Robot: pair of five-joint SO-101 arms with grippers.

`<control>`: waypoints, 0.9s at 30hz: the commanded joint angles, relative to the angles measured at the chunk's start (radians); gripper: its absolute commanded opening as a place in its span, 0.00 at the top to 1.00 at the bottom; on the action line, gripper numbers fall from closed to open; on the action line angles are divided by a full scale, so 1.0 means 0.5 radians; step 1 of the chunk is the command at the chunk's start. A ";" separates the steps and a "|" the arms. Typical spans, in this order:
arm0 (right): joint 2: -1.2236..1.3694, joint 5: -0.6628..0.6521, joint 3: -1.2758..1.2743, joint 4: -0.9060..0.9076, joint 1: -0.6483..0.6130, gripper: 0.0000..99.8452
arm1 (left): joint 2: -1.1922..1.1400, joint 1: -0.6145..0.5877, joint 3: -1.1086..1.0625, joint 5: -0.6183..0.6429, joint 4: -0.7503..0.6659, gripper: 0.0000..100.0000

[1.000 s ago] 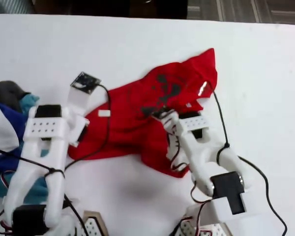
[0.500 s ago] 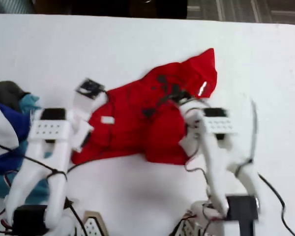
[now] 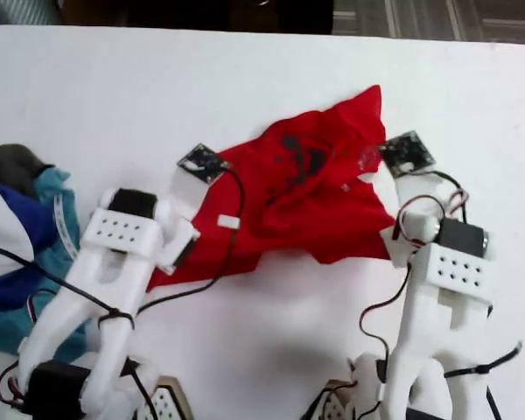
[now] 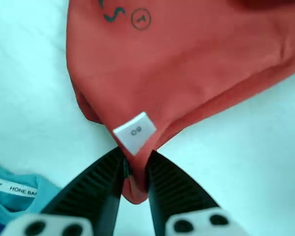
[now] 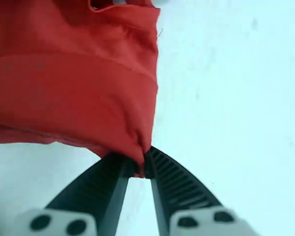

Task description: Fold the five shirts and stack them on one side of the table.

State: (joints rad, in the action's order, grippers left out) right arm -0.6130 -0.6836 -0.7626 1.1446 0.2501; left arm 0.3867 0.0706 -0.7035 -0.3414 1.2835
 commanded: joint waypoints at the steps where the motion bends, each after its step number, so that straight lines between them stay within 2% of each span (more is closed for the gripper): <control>1: -0.054 -0.015 -0.049 -0.124 0.167 0.98 | 0.046 0.018 0.035 -0.071 0.104 0.94; 7: -0.054 -0.018 -0.117 -0.195 0.275 0.98 | 0.064 -0.068 0.204 -0.285 0.405 0.71; 11: -0.069 -0.021 -0.114 -0.195 0.287 0.98 | 0.049 -0.199 0.582 -0.298 0.654 0.72; 13: -0.069 -0.021 -0.110 -0.195 0.302 0.98 | 0.046 -0.218 0.609 -0.298 0.672 0.72; 16: -0.069 -0.021 -0.110 -0.192 0.318 0.98 | 0.043 -0.187 0.391 -0.298 0.509 0.72; 23: -0.069 -0.021 -0.110 -0.180 0.311 0.98 | 0.043 -0.061 -0.299 -0.307 -0.184 0.72; 27: -0.072 -0.021 -0.104 -0.109 0.308 0.98 | 0.043 -0.080 -0.532 -0.506 -0.387 0.72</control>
State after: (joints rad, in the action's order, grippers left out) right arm -0.6130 -0.6836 -0.8270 1.0756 0.3959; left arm 0.3882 0.0261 -0.9183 -0.5409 1.1531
